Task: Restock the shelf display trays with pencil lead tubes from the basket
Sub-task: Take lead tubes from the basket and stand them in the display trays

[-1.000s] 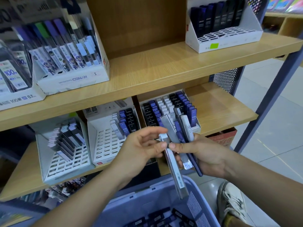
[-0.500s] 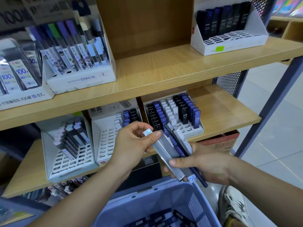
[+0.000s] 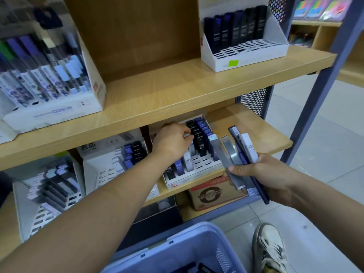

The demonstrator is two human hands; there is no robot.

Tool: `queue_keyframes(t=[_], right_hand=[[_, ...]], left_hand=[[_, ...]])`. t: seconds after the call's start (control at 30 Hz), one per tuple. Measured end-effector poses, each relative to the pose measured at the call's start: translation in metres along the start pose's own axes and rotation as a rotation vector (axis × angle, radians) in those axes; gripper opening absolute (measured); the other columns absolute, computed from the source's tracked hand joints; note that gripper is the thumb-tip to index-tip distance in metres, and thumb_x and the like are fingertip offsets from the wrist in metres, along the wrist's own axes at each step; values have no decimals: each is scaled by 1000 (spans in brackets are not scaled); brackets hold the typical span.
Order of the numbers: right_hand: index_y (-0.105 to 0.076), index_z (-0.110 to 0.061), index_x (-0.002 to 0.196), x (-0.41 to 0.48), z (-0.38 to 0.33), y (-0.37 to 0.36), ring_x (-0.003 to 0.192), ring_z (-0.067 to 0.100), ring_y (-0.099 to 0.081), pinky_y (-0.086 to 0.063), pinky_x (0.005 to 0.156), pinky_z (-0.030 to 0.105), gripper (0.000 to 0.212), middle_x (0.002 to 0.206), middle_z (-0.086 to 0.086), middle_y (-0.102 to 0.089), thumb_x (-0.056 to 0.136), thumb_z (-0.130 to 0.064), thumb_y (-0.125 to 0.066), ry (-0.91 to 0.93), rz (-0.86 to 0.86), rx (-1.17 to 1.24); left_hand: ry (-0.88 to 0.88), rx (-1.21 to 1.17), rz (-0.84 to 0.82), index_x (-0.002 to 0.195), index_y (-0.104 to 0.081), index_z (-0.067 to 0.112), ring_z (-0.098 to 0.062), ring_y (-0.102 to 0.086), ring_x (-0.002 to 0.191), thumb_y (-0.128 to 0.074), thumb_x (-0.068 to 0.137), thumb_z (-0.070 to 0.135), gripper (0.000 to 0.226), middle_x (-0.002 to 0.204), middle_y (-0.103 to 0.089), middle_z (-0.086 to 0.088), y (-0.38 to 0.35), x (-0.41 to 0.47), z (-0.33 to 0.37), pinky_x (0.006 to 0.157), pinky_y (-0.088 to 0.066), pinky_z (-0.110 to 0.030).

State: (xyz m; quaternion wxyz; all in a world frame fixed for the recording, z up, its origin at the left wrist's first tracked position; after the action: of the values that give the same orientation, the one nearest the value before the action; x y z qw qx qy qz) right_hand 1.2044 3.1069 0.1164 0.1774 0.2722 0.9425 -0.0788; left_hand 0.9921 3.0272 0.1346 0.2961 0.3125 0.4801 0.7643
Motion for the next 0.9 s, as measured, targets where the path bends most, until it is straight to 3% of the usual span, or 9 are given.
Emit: queue_keyframes(t=[0.1, 0.17, 0.3, 0.53, 0.77, 0.9], right_hand=[[-67, 2, 110, -2, -3, 9, 101, 43, -67, -48, 96, 58, 24, 101, 22, -73, 87, -4, -66, 3, 22, 31], [-68, 1, 109, -3, -4, 12, 105, 45, -65, -41, 100, 63, 23, 102, 24, -72, 87, -4, -67, -1, 29, 43], [-70, 0, 102, -3, -5, 14, 92, 39, -66, -44, 95, 56, 16, 96, 22, -73, 86, -3, -67, -7, 30, 49], [-68, 0, 105, -6, -6, 19, 91, 35, -69, -42, 101, 59, 18, 98, 22, -73, 87, -2, -66, -17, 40, 77], [-70, -2, 101, -7, -9, 24, 92, 38, -65, -43, 97, 56, 15, 98, 23, -73, 87, -3, -66, -5, 50, 69], [-68, -1, 107, -6, -9, 25, 105, 46, -64, -40, 102, 60, 19, 102, 23, -72, 88, -4, -66, -10, 54, 81]], left_hand=[[34, 56, -29, 109, -68, 24, -17, -63, 96, -62, 88, 37, 25, 112, -67, 4, -8, 6, -3, 82, -53, -31], [77, 41, -20, 107, -67, 24, -17, -62, 90, -65, 87, 36, 23, 103, -65, 4, -9, 9, -3, 79, -52, -30], [115, 20, -38, 86, -63, 29, -14, -60, 85, -65, 87, 29, 2, 92, -64, 8, -9, 16, -2, 70, -46, -25], [82, 113, -113, 80, -58, 28, -16, -59, 83, -72, 81, 31, 15, 93, -63, 4, -8, 21, 3, 65, -41, -26], [206, -118, -49, 93, -53, 21, -23, -59, 93, -52, 96, 31, 11, 101, -62, -3, 2, 28, -11, 85, -49, -35], [278, -277, 20, 79, -53, 25, -21, -61, 94, -57, 93, 31, 16, 99, -66, -1, 5, 29, -22, 83, -47, -31]])
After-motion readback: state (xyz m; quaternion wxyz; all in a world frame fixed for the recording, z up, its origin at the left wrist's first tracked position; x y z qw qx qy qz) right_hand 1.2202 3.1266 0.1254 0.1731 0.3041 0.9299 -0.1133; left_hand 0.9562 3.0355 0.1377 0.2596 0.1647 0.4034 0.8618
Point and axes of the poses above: each hand's wrist, its own x-axis towards the middle knuckle, its own y-axis out of the back of the hand, z = x × y, the point moved 3 cm from there along x, towards the middle knuckle
